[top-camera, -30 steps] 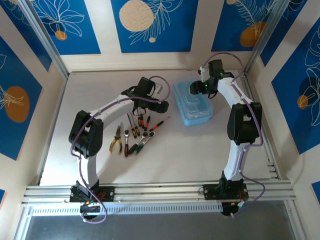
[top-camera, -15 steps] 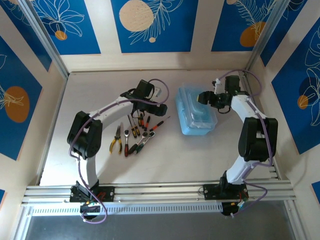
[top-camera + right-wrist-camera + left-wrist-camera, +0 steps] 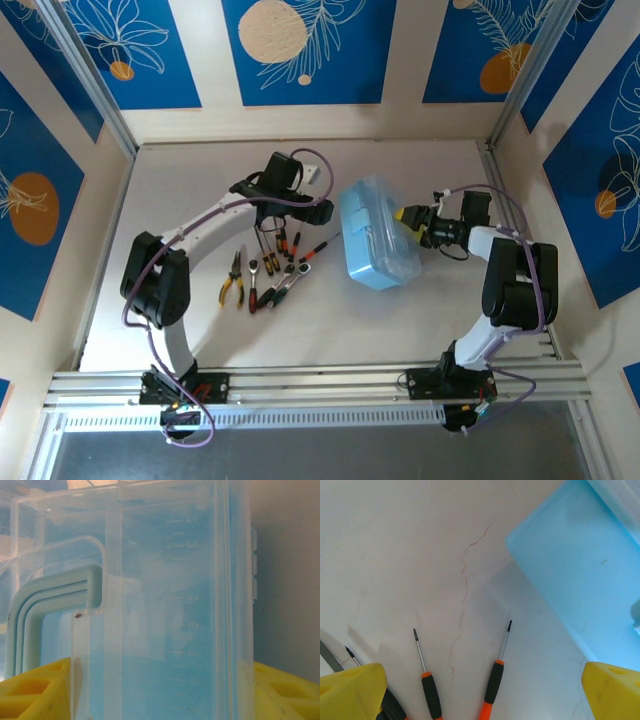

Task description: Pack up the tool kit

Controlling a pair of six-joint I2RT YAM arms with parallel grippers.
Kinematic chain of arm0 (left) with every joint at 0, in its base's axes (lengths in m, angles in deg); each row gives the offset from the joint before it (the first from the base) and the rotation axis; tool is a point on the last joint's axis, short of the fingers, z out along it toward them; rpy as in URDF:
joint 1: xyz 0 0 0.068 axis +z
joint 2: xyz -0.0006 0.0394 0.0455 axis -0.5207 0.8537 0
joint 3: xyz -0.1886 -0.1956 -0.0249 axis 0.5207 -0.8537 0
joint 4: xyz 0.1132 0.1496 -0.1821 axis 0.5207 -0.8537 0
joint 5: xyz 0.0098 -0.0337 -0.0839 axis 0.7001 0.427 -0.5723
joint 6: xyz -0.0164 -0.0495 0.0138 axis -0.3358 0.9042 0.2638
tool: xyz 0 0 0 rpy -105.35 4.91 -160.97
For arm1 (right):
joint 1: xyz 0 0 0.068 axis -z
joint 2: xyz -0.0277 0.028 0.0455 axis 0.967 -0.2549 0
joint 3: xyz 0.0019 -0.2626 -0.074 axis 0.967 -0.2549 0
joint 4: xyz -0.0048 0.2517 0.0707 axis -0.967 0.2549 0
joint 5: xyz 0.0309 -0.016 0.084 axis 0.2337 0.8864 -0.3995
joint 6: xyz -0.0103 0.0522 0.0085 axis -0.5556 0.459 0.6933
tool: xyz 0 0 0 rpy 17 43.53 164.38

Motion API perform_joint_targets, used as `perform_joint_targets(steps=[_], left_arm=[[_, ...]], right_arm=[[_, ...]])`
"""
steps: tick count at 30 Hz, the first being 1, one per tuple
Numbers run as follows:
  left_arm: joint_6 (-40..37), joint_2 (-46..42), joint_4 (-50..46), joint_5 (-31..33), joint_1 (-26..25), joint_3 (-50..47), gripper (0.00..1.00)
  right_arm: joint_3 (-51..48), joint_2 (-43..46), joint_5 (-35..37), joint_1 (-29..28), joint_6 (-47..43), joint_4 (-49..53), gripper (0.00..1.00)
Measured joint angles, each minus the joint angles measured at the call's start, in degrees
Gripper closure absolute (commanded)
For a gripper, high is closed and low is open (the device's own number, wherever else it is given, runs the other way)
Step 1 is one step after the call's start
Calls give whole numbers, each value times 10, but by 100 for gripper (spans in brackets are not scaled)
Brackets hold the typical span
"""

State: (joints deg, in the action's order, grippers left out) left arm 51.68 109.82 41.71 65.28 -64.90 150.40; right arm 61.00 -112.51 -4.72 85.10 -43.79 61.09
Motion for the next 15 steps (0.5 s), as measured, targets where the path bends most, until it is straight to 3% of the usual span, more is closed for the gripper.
perform_joint_targets(steps=[15], left_arm=[[0, 0, 0, 0, 0, 0, 0]], right_arm=[[-15, -2, -9, 10, 26, -38, 28]])
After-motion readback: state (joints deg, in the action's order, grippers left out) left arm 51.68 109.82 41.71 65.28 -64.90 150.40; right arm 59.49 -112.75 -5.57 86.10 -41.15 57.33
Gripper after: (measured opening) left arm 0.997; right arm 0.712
